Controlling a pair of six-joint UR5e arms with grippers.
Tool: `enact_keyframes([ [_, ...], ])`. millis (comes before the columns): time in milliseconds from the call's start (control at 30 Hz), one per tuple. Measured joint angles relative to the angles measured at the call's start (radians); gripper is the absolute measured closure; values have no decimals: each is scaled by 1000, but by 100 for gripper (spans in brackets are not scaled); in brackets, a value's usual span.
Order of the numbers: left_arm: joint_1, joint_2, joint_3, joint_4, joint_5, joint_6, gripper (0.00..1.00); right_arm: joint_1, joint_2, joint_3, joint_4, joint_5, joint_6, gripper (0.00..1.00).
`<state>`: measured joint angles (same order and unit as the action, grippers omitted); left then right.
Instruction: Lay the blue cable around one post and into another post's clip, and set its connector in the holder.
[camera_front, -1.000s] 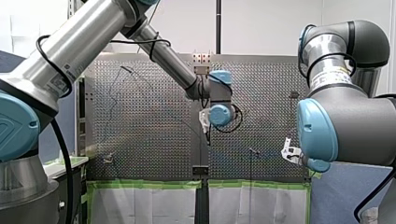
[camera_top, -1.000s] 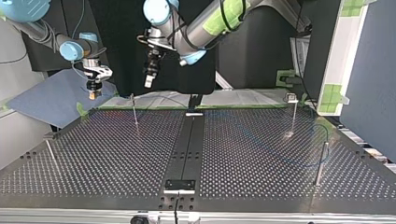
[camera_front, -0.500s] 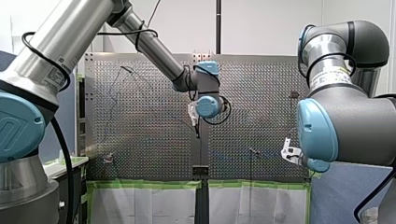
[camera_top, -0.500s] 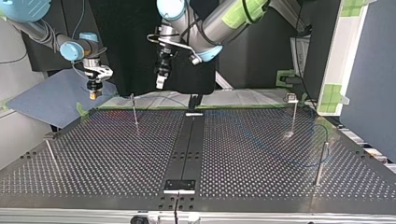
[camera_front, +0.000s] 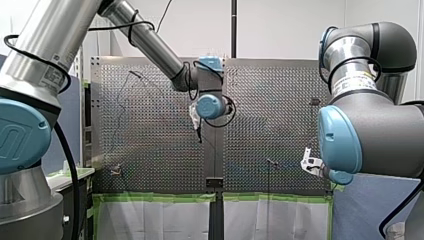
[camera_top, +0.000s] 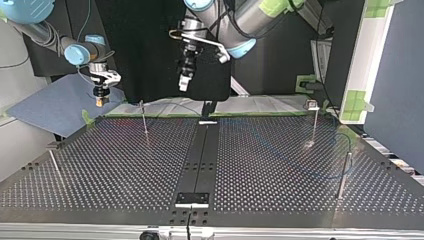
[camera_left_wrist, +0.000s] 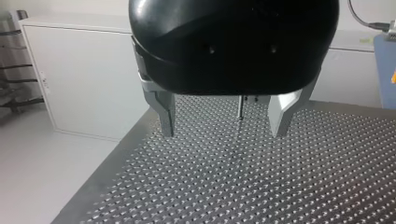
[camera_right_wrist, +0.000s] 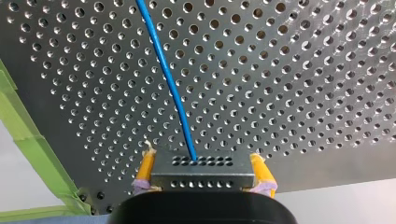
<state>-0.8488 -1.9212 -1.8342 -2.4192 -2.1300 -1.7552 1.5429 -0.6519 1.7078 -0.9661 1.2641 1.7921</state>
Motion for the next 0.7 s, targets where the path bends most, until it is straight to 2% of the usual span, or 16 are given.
enact_keyframes([
  [267, 16, 64, -64, 49, 20, -1, 0, 4, 0, 0, -2, 0, 0, 100],
  [700, 55, 181, -181, 99, 79, 10, 0, 7, 0, 0, 1, 0, 0, 100],
])
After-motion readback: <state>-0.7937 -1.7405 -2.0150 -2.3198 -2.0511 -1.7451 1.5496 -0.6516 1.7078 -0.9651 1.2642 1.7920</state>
